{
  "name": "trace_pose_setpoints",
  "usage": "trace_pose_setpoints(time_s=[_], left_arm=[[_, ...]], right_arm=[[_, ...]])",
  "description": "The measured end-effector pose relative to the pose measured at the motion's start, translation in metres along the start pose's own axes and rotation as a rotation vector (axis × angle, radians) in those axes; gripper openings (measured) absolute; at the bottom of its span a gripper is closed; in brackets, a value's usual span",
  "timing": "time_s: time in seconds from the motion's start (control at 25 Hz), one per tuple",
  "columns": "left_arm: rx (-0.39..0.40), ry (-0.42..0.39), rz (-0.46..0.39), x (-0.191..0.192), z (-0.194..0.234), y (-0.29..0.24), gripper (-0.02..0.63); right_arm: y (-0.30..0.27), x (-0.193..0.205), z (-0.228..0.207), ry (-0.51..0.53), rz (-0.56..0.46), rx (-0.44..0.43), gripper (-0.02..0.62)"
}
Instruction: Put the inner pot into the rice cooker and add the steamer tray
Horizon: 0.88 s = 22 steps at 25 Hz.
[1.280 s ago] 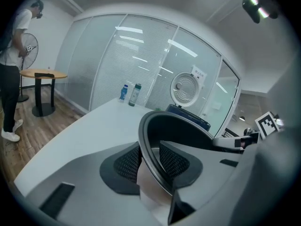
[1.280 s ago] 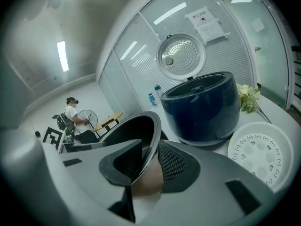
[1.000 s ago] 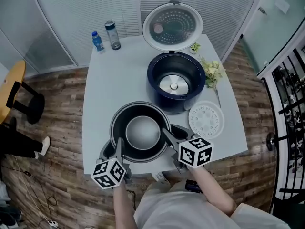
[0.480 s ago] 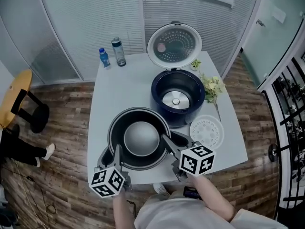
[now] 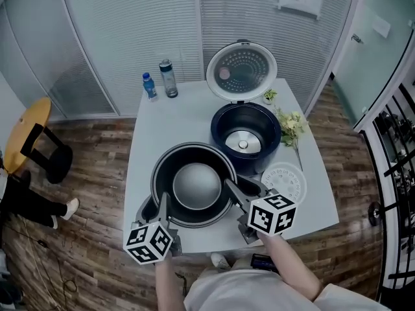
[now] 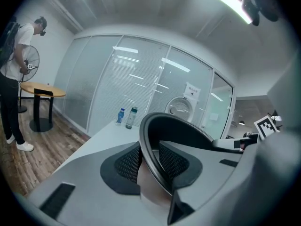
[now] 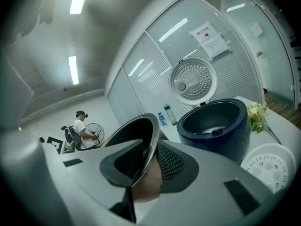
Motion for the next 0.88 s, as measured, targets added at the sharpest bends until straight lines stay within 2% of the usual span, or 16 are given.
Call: trace_pose_setpoints(time_s=[0.88], left_arm=[[0.120, -0.086, -0.069, -0.067, -0.074, -0.021, 0.118]], right_arm=[[0.059, -0.066, -0.024, -0.029, -0.169, 0.047, 0.100]])
Point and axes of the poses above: the fingertips, and each gripper's own axes: y backward along the fingers, z to its left, x out of its underside, the point moved 2 cm from there along y, backward along the fingers, and after that the axes turned 8 degrees about z, right-handed, at the moved point
